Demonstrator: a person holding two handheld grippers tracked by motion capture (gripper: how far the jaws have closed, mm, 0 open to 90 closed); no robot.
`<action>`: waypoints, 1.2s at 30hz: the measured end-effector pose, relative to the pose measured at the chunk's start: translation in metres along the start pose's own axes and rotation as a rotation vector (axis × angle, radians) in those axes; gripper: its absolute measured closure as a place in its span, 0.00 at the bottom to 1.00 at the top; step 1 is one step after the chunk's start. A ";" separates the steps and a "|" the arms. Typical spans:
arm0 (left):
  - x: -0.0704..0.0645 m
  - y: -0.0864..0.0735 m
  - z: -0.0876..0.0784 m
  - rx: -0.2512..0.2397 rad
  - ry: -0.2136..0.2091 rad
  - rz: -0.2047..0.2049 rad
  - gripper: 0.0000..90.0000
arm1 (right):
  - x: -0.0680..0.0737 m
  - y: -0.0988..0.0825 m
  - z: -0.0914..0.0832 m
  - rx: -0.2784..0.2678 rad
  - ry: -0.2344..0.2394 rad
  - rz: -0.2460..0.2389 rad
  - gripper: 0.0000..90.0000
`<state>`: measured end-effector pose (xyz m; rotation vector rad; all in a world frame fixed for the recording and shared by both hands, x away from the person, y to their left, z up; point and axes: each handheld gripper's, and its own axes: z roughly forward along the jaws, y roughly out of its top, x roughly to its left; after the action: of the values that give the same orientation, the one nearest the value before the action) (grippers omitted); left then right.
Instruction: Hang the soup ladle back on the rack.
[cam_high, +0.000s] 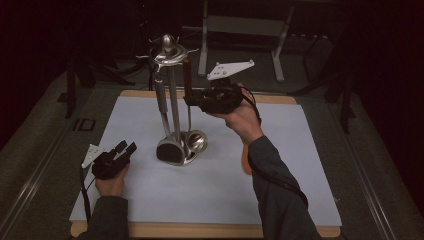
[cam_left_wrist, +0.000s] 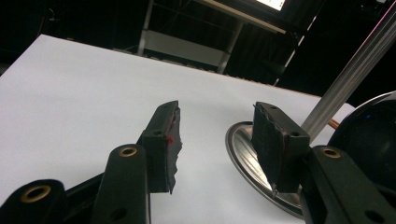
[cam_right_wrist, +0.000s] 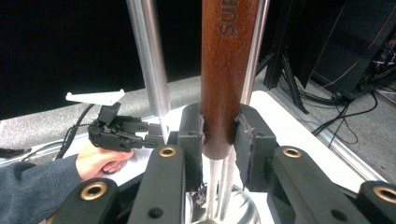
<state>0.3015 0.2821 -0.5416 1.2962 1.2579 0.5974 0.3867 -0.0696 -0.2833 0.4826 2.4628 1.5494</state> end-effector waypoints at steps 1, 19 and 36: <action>0.000 0.000 0.000 0.000 0.000 0.000 0.58 | 0.000 0.000 0.001 -0.002 -0.004 -0.001 0.82; 0.000 0.000 0.000 -0.001 -0.001 0.000 0.58 | 0.002 0.004 0.008 0.014 -0.025 0.015 0.82; 0.000 0.000 0.000 -0.002 -0.001 -0.001 0.58 | -0.002 -0.002 -0.003 -0.032 -0.008 0.028 0.76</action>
<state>0.3013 0.2823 -0.5416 1.2937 1.2569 0.5974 0.3871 -0.0737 -0.2834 0.5186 2.4317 1.5923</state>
